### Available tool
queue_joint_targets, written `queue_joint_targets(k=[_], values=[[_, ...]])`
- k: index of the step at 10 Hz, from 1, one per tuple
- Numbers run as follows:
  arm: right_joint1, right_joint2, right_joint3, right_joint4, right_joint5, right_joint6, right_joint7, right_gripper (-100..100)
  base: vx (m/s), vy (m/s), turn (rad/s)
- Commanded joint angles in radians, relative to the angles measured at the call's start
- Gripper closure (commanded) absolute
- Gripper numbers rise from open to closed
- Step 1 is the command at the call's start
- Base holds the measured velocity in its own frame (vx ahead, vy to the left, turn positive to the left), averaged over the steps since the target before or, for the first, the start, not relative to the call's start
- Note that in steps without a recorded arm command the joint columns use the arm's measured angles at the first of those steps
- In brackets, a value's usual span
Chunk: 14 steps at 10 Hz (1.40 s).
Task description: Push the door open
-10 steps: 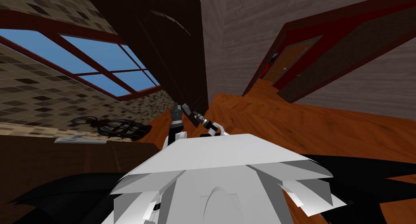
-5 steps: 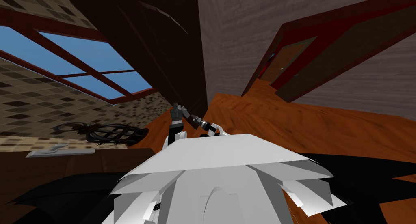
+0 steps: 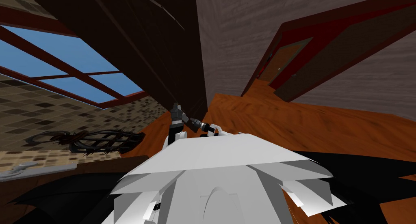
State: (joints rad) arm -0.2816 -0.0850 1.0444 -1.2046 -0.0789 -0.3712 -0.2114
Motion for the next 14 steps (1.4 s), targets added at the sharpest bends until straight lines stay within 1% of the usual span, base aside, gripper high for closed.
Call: queue_joint_targets(k=[1,2,3,4,6,9,12,13,14], values=[[-0.016,0.005,0.026,0.028,-0.002,0.005,-0.007,-100,0.184,0.046,-0.043],[-0.031,0.006,0.046,0.048,-0.004,0.009,-0.015,-100,0.218,0.058,-0.051],[-0.036,0.007,0.053,0.056,-0.005,0.011,-0.018,-100,0.176,0.062,-0.035],[-0.03,0.003,0.047,0.04,-0.005,0.015,-0.015,-100,0.066,0.027,-0.007],[-0.029,0.006,0.039,0.054,-0.004,0.014,-0.013,-100,0.085,0.136,0.041],[-0.027,0.015,0.03,0.068,-0.003,0.014,-0.01,-100,0.078,0.185,0.03],[-0.025,0.035,0.021,0.083,-0.001,0.014,-0.006,-100,0.077,0.175,0.033],[-0.025,0.031,0.022,0.079,-0.001,0.015,-0.007,-100,0.035,0.063,0.0],[-0.025,0.031,0.022,0.079,-0.001,0.015,-0.007,100,-0.005,-0.007,-0.004]])
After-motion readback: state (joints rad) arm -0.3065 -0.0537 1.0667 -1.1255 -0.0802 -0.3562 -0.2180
